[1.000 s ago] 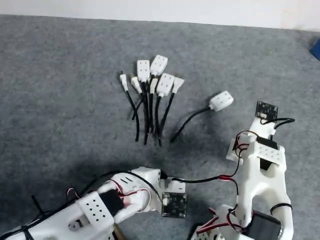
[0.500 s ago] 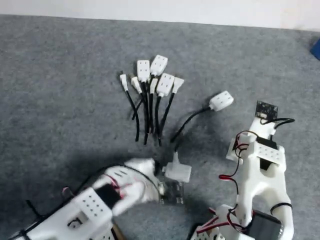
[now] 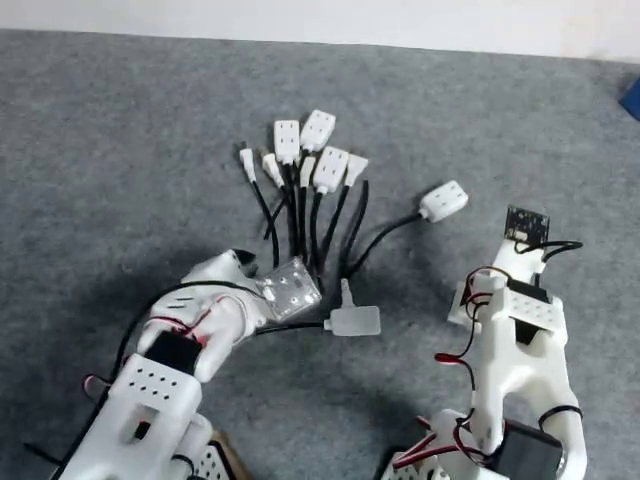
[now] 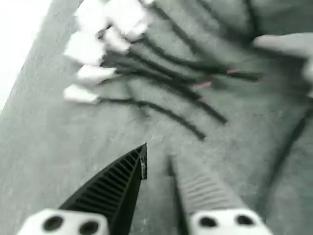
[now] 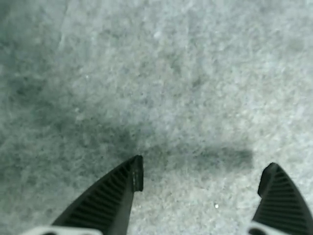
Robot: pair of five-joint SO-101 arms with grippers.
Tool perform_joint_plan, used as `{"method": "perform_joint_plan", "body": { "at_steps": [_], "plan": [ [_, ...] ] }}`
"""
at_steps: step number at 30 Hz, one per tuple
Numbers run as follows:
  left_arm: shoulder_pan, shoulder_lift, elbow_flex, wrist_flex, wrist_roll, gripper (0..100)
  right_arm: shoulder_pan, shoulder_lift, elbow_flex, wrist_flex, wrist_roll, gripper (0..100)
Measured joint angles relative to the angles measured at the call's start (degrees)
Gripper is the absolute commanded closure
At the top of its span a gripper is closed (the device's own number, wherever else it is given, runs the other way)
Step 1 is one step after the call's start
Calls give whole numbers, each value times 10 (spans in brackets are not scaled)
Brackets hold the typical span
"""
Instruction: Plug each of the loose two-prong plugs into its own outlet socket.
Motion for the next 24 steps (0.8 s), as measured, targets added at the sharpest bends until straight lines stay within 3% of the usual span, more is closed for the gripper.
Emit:
{"method": "perform_joint_plan", "body": {
  "at_steps": [4,10,17,24],
  "plan": [
    [103,0,-16,78,0,804,-1,0,0,0,0,637],
    [258,0,-18,91,2,767,-1,0,0,-1,0,637],
    [263,66,-25,17,40,766,-1,0,3,-1,0,637],
    [264,328,-169,-71,45,765,-10,0,3,-1,0,637]
  ]
}}
